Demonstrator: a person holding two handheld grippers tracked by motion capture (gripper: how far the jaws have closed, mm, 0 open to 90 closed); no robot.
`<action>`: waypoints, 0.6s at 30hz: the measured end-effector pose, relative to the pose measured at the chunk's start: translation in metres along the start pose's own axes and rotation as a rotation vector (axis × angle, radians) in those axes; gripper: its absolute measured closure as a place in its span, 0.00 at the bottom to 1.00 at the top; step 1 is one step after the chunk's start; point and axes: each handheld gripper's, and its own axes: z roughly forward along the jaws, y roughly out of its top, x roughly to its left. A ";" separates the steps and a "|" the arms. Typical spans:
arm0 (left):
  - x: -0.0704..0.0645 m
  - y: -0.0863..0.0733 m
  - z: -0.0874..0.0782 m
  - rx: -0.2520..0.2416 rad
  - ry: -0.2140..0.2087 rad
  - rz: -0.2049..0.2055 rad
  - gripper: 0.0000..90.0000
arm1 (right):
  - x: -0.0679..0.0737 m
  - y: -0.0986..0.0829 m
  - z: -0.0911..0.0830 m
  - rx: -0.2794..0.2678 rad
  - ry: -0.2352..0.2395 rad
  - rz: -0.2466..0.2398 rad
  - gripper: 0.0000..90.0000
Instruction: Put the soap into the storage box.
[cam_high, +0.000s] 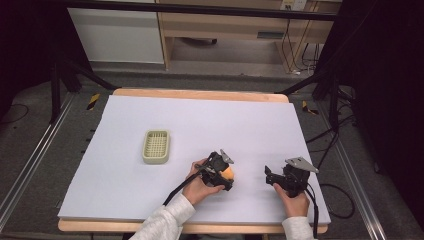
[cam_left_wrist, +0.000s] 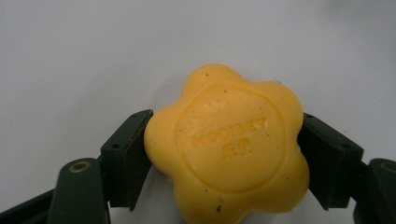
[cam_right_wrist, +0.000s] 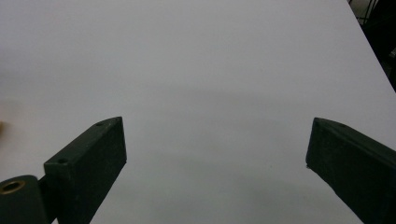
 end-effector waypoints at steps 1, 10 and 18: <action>0.000 0.000 0.000 0.001 -0.001 0.000 0.29 | 0.000 0.000 0.000 0.000 0.000 -0.001 0.06; -0.001 0.000 -0.001 -0.002 0.007 -0.002 0.29 | 0.000 0.000 0.000 -0.001 -0.001 -0.001 0.06; 0.000 0.000 -0.006 -0.007 0.000 0.001 0.29 | 0.000 0.000 0.000 -0.002 0.000 0.002 0.06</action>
